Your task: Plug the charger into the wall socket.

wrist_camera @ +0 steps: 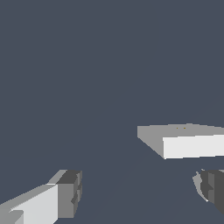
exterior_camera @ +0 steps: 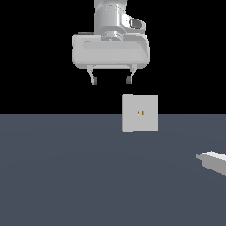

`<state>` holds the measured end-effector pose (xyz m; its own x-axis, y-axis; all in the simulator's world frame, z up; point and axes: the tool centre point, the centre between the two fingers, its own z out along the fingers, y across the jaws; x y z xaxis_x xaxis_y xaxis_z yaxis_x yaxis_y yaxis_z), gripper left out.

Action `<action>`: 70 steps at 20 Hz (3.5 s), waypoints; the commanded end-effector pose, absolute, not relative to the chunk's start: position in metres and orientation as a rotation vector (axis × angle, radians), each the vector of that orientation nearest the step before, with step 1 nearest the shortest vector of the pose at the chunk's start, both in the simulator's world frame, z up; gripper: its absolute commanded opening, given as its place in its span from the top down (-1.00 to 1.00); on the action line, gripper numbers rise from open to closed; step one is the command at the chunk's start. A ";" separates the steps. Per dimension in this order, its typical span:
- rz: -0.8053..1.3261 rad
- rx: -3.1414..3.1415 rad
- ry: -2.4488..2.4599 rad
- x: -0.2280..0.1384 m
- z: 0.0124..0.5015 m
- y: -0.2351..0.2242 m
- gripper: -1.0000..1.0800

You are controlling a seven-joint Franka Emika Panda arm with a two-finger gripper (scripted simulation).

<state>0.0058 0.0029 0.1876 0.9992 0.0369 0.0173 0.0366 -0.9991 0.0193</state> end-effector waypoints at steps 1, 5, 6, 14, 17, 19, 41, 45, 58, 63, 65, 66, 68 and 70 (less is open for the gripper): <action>0.027 3.122 0.057 0.006 0.188 0.003 -0.92; 0.030 3.122 0.064 0.004 0.186 0.001 -0.92; 0.031 3.122 0.068 0.003 0.185 -0.001 -0.92; 0.054 3.125 0.133 -0.016 0.171 -0.023 -0.92; 0.067 3.125 0.172 -0.026 0.162 -0.036 -0.92; 0.077 3.125 0.201 -0.033 0.156 -0.046 -0.92; 0.182 3.110 0.509 -0.093 0.081 -0.161 -0.92; 0.193 3.108 0.543 -0.097 0.072 -0.174 -0.92; 0.204 3.106 0.578 -0.101 0.062 -0.189 -0.92; 0.204 3.105 0.579 -0.101 0.052 -0.188 -0.92; 0.204 3.105 0.579 -0.101 0.044 -0.188 -0.92; 0.204 3.105 0.580 -0.101 0.039 -0.188 -0.92; 0.204 3.105 0.580 -0.101 0.029 -0.188 -0.92; 0.204 3.105 0.580 -0.101 0.021 -0.188 -0.92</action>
<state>-0.1013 -0.1883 0.0274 0.9246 0.3579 0.1304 0.3610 -0.9326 -0.0003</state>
